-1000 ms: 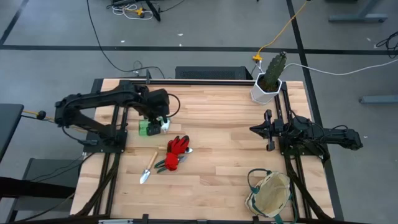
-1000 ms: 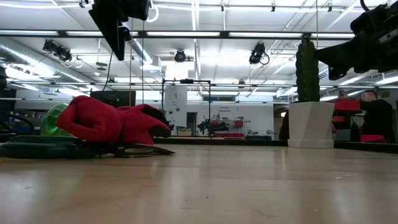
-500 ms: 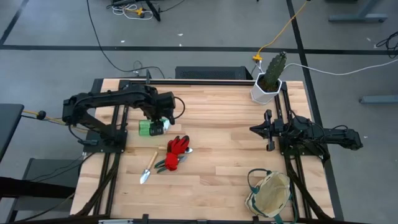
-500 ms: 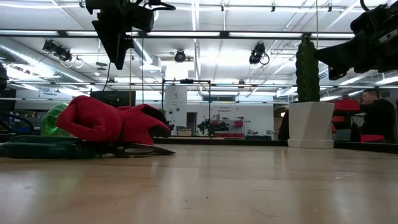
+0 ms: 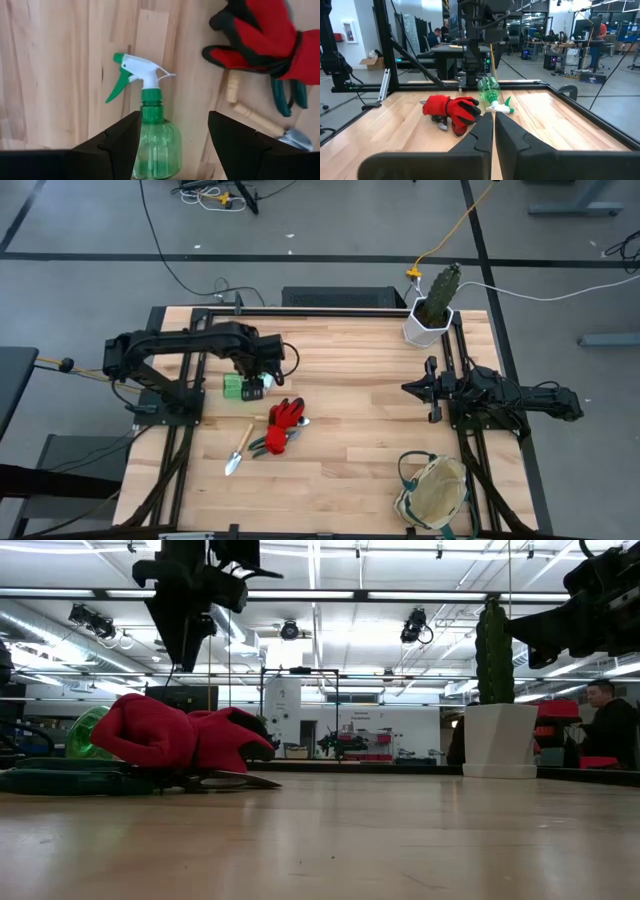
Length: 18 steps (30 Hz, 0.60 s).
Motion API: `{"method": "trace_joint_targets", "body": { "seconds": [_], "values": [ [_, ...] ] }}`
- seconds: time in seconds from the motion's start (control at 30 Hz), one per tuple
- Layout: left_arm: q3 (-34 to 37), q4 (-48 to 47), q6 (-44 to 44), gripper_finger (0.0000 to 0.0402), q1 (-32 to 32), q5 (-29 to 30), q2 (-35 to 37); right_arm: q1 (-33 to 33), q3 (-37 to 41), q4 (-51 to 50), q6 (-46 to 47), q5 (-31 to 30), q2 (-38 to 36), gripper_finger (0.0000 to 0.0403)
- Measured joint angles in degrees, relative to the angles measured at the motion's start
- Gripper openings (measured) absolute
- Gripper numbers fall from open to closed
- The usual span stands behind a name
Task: Pick & Place Garden tools in Gardening bag
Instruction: Put the green spray bottle into the gardening tool bag
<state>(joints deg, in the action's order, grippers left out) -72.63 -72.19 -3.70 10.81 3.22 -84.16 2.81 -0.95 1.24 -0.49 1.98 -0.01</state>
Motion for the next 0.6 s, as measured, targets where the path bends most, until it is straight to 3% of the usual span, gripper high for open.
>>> {"method": "trace_joint_targets", "body": {
  "seconds": [0.27,0.6],
  "values": [
    [4.16,0.72,-0.44,0.0241,0.0,1.03,-0.39,0.0,0.02,0.02,-0.01,0.0,0.0,0.0023],
    [4.77,0.94,-0.38,0.0241,1.69,4.0,-6.53,0.0,0.02,0.02,0.0,0.0,0.0,0.0023]
  ]
}}
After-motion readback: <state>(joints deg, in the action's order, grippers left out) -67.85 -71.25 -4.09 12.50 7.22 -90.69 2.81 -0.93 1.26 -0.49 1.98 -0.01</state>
